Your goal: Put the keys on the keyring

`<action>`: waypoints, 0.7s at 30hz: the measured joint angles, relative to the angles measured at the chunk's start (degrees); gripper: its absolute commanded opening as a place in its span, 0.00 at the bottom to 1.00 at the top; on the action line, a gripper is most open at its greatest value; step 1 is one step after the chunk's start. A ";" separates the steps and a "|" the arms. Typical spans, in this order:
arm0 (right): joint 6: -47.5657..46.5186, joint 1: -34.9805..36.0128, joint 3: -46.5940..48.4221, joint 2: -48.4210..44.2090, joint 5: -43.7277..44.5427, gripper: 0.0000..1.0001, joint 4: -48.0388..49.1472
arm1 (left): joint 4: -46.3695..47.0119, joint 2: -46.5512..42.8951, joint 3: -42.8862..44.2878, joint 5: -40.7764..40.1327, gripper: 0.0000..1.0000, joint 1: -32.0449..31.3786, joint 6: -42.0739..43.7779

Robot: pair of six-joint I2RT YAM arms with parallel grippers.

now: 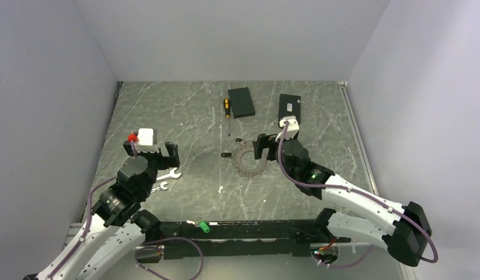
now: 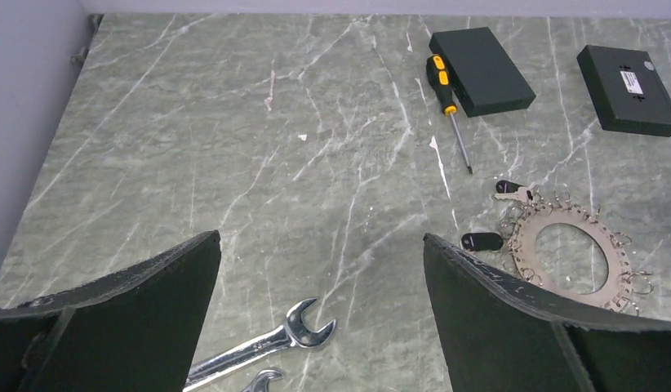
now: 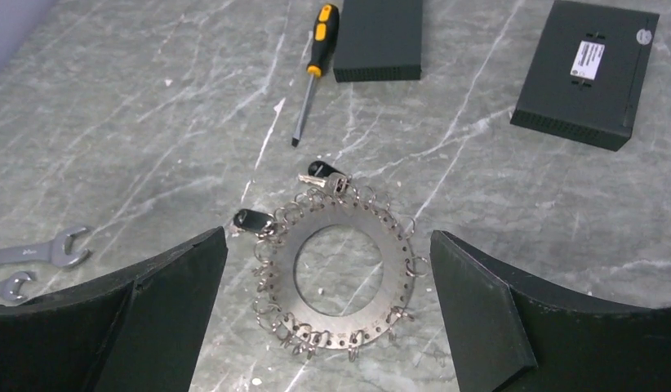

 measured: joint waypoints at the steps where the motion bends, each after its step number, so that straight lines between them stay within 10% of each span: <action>1: 0.11 -0.09 0.00 0.46 0.02 1.00 -0.22 | 0.00 0.28 0.09 -0.15 0.99 -0.02 -0.46; 21: 2.25 -8.57 3.02 11.43 -22.38 0.89 -8.55 | -4.02 3.72 2.05 6.47 0.99 0.02 1.88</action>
